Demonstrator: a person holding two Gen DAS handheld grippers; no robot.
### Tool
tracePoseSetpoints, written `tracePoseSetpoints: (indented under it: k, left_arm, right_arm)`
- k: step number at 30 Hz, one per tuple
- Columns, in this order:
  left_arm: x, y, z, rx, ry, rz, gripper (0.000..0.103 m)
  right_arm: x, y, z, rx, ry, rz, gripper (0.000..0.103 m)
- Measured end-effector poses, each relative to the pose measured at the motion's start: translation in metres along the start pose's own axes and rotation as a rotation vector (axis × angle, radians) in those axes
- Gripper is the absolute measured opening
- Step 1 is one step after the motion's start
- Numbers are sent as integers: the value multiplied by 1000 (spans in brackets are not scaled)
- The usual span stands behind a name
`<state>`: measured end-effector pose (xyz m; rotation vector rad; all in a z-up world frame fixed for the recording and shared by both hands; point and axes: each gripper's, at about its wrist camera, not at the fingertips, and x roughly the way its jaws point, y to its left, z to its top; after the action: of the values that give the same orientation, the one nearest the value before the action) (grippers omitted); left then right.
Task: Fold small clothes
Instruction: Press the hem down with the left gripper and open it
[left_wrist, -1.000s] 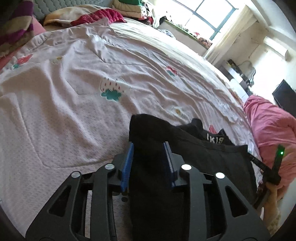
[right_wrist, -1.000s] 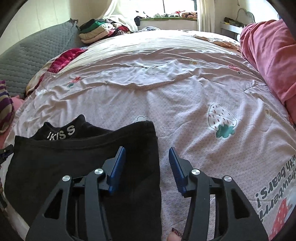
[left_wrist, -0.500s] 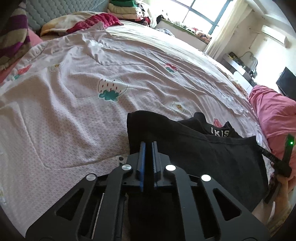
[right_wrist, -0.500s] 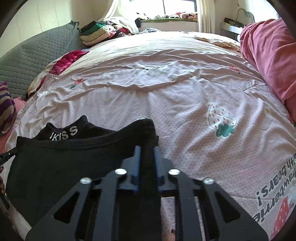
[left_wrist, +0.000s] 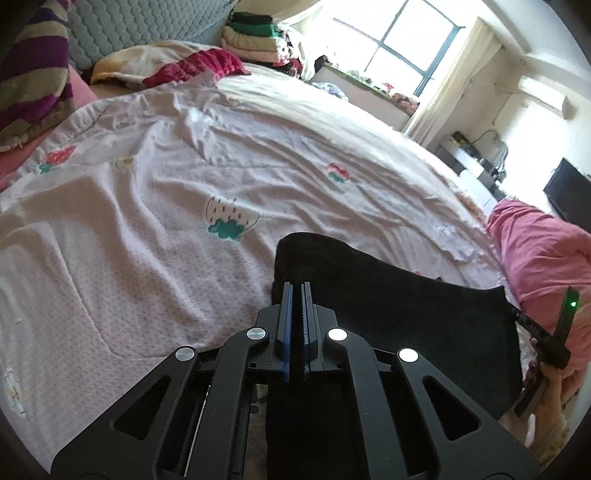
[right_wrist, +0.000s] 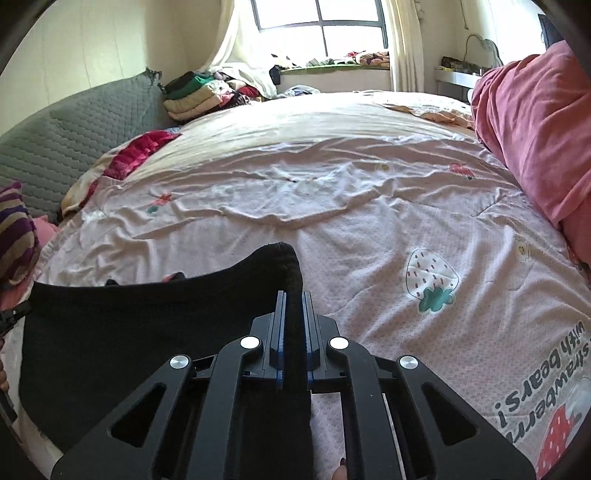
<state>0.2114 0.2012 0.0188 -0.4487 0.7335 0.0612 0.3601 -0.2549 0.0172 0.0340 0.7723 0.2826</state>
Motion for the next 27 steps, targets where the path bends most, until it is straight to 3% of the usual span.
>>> tracePoseSetpoints:
  k: [5, 11, 17, 19, 24, 27]
  left_arm:
    - [24, 2, -11, 8, 55, 56, 0]
    - [27, 3, -16, 7, 65, 70, 0]
    - [26, 5, -18, 0, 65, 79, 1]
    - [25, 4, -18, -1, 64, 81, 5]
    - [8, 0, -18, -5, 32, 92, 12]
    - [-5, -10, -19, 29, 7, 91, 24]
  right_arm:
    - [21, -3, -11, 1, 76, -45, 7]
    - [22, -1, -18, -18, 79, -83, 8]
    - [21, -7, -21, 13, 80, -95, 23]
    - [17, -10, -20, 32, 73, -95, 30]
    - [-2, -13, -19, 66, 33, -81, 36]
    - [-13, -10, -21, 73, 27, -48, 42]
